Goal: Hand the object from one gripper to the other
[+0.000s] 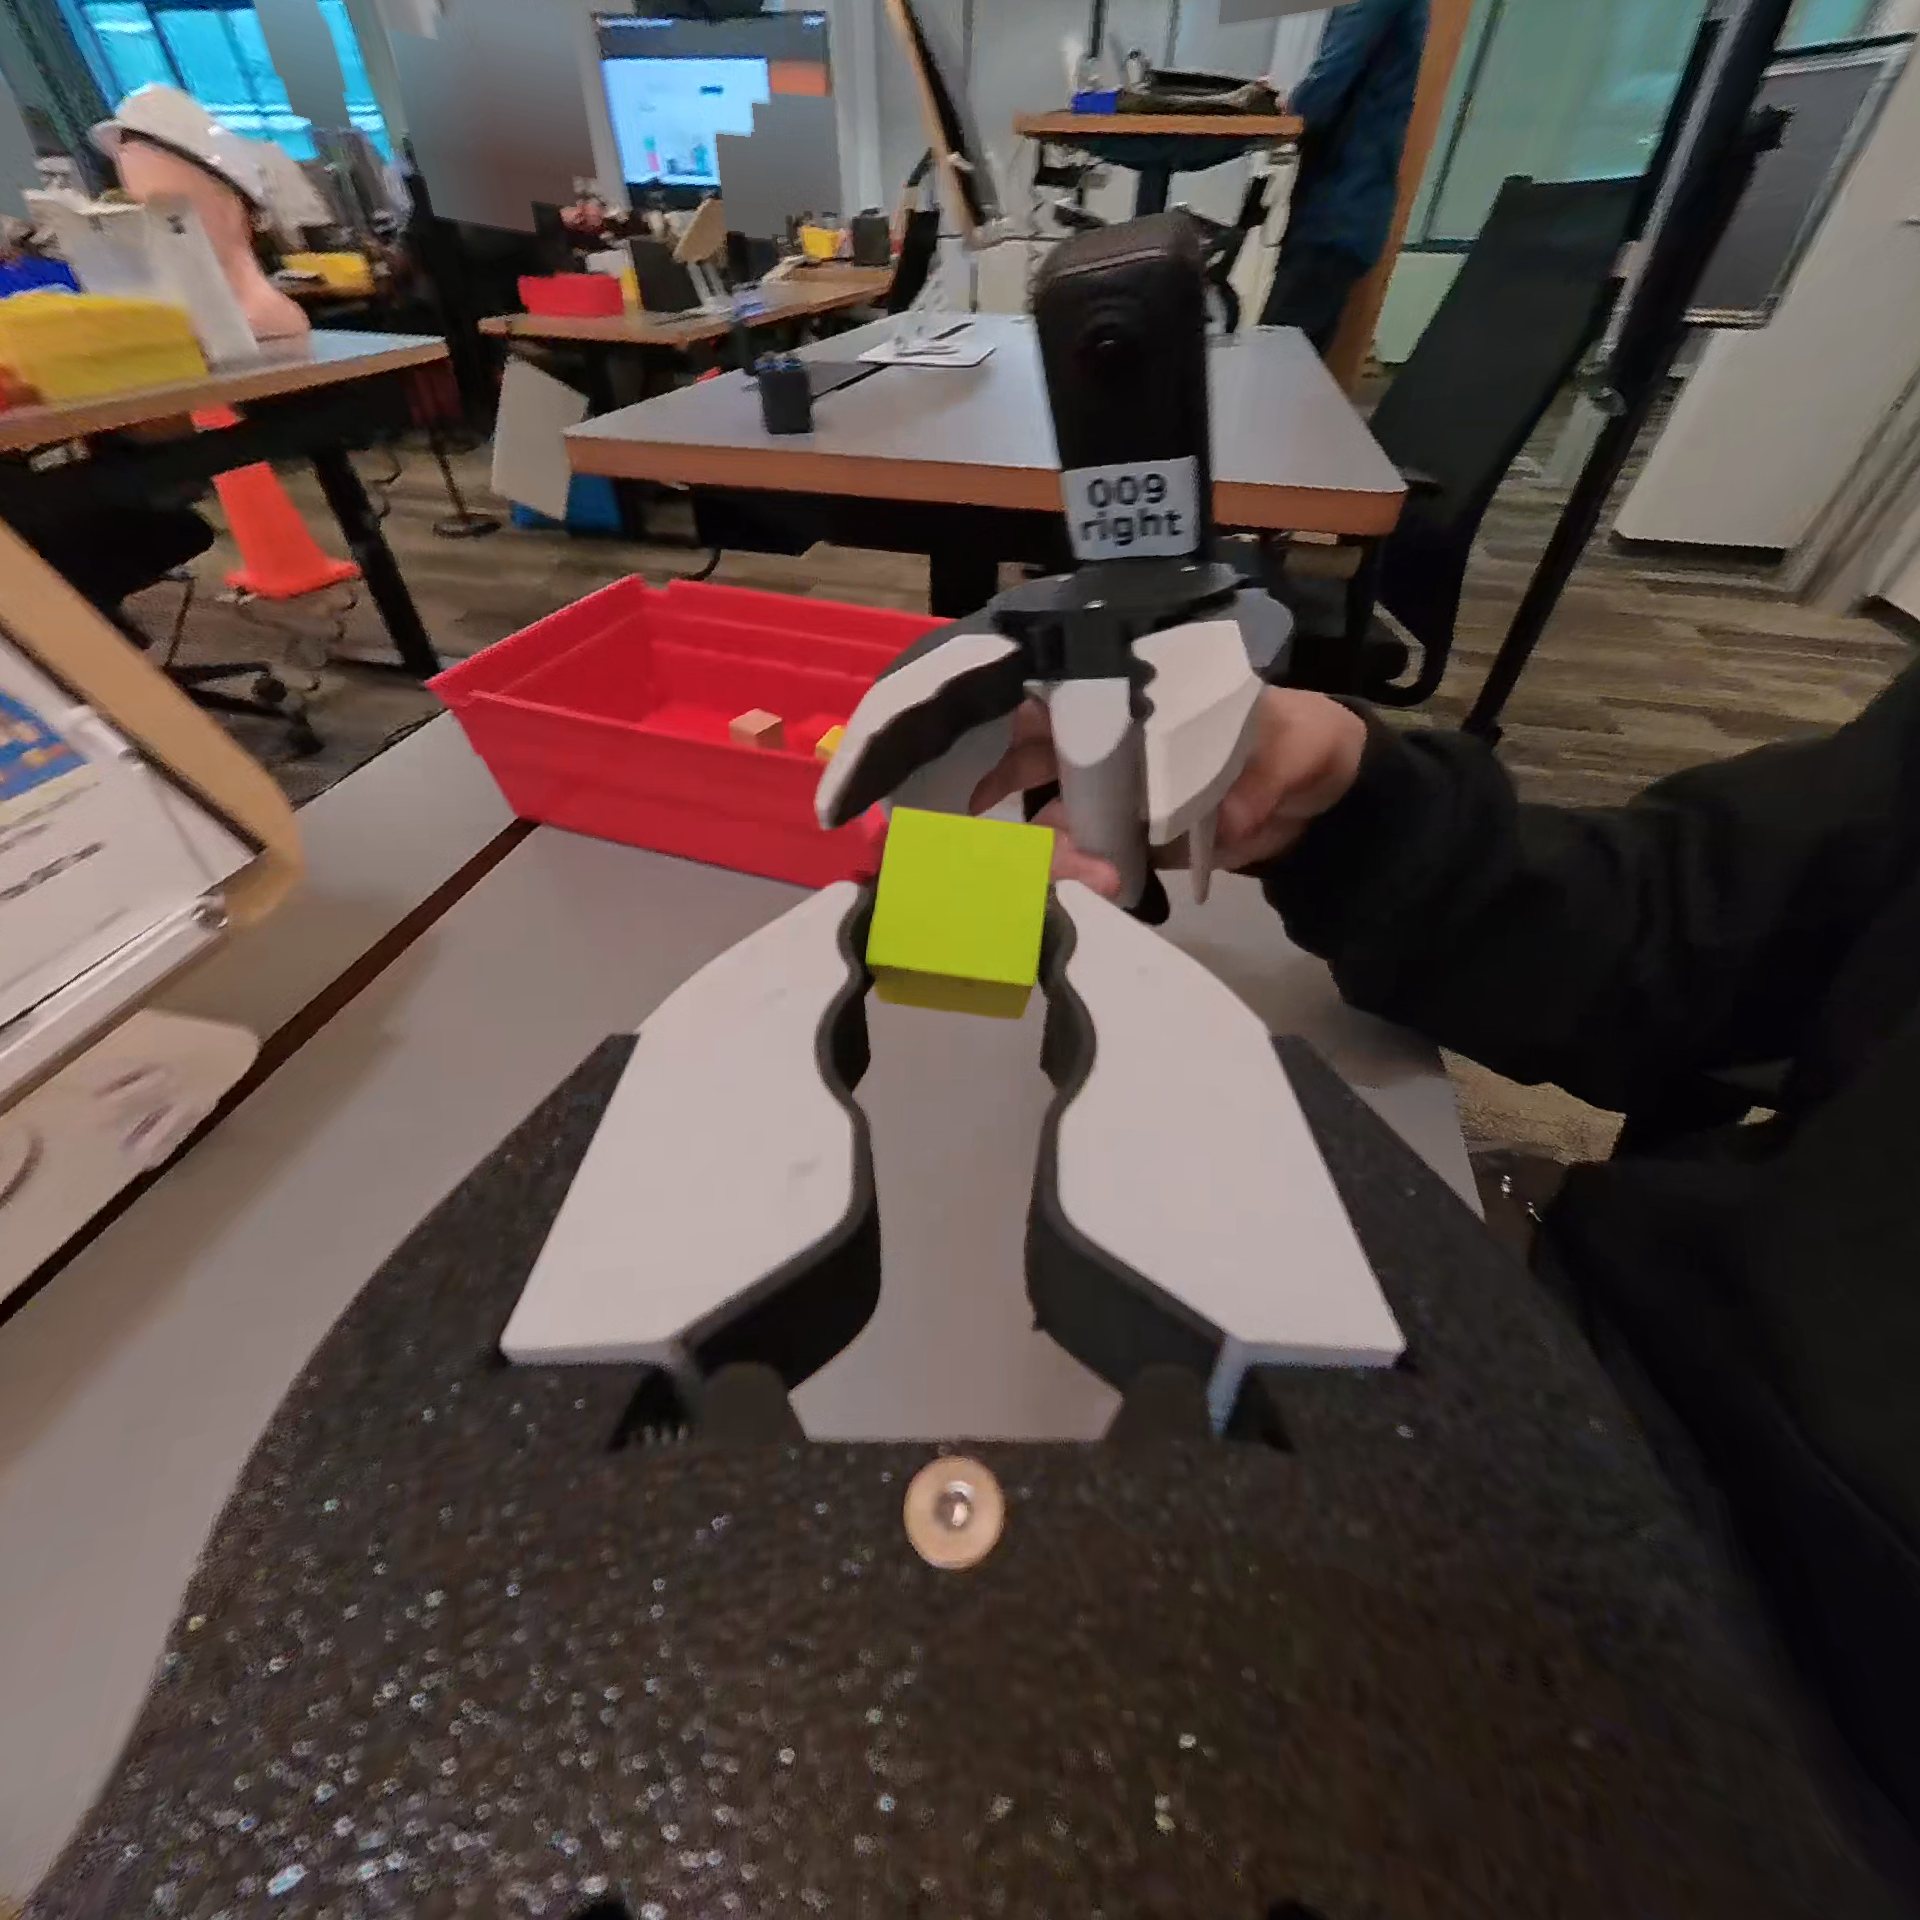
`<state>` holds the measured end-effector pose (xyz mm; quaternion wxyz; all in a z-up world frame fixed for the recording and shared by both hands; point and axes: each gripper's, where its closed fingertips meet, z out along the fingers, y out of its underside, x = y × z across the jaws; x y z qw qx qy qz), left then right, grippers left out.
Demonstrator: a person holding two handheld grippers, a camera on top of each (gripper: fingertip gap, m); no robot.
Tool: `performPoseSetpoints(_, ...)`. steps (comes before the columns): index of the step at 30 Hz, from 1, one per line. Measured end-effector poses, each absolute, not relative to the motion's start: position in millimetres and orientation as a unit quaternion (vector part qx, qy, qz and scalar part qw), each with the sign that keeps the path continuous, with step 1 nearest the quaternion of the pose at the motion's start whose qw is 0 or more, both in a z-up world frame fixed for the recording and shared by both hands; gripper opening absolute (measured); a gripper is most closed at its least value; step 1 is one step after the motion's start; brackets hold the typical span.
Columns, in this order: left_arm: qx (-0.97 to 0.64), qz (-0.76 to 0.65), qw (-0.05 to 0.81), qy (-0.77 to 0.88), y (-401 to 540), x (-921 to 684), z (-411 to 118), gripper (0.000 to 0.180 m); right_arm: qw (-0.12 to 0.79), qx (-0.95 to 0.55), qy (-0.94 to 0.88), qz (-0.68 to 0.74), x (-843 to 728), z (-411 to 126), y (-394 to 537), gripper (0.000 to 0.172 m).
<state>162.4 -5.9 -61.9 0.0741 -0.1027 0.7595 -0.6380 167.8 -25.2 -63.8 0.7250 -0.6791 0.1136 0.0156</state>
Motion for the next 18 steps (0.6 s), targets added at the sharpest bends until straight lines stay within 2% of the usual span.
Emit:
performPoseSetpoints(6, -0.011, -0.66, 0.109, 0.743, -27, 149, -59, 0.029, 0.769, -0.602, 0.14, 0.16, 158, -54, -27, 0.067)
performPoseSetpoints(12, 0.07, -0.666, 0.134, 0.731, -47, 138, -51, 0.029, 0.754, -0.483, 0.179, 0.408, 150, -53, -26, 0.071)
performPoseSetpoints(18, 0.073, -0.672, 0.133, 0.725, -56, 141, -59, 0.029, 0.753, -0.448, 0.142, 0.461, 136, -45, -25, 0.052)
